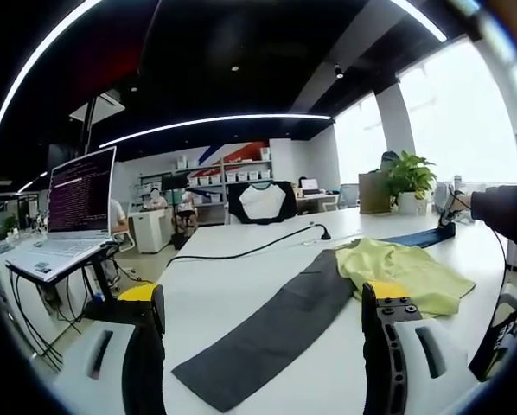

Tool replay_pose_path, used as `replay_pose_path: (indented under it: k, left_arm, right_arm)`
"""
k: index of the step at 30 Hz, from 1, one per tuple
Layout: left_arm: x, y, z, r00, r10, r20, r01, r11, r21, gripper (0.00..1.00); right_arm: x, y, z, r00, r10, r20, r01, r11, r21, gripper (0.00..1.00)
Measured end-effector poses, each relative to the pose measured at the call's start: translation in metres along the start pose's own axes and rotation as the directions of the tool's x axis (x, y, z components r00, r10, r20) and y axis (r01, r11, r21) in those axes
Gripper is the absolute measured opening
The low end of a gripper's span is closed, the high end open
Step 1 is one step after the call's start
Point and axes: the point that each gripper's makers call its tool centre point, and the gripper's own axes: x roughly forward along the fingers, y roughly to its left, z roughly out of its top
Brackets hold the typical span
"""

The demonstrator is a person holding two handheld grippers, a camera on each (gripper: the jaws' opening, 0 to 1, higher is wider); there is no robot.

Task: Fold the garment on the visible template until the final outline fits inside the template.

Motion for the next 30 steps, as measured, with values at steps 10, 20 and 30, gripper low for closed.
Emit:
replay_pose_path:
  k: [10,20,30]
  left_arm:
    - [-0.001,0.001,0.000,1.000,0.007,0.001,-0.007,1.000,0.000,1.00]
    - [-0.002,0.000,0.000,1.000,0.006,0.000,-0.006,1.000,0.001,1.00]
    - [-0.002,0.000,0.000,1.000,0.003,-0.001,-0.003,1.000,0.003,1.00]
  right_arm:
    - [-0.007,-0.028,-0.012,0.999,-0.034,0.008,0.033,0.998,0.052,0.10]
    - [-0.029,-0.041,-0.016,0.992,0.005,0.127,-0.018,0.995,0.102,0.13]
    - [-0.015,-0.024,-0.041,0.988,0.114,0.102,-0.136,0.957,0.254,0.12]
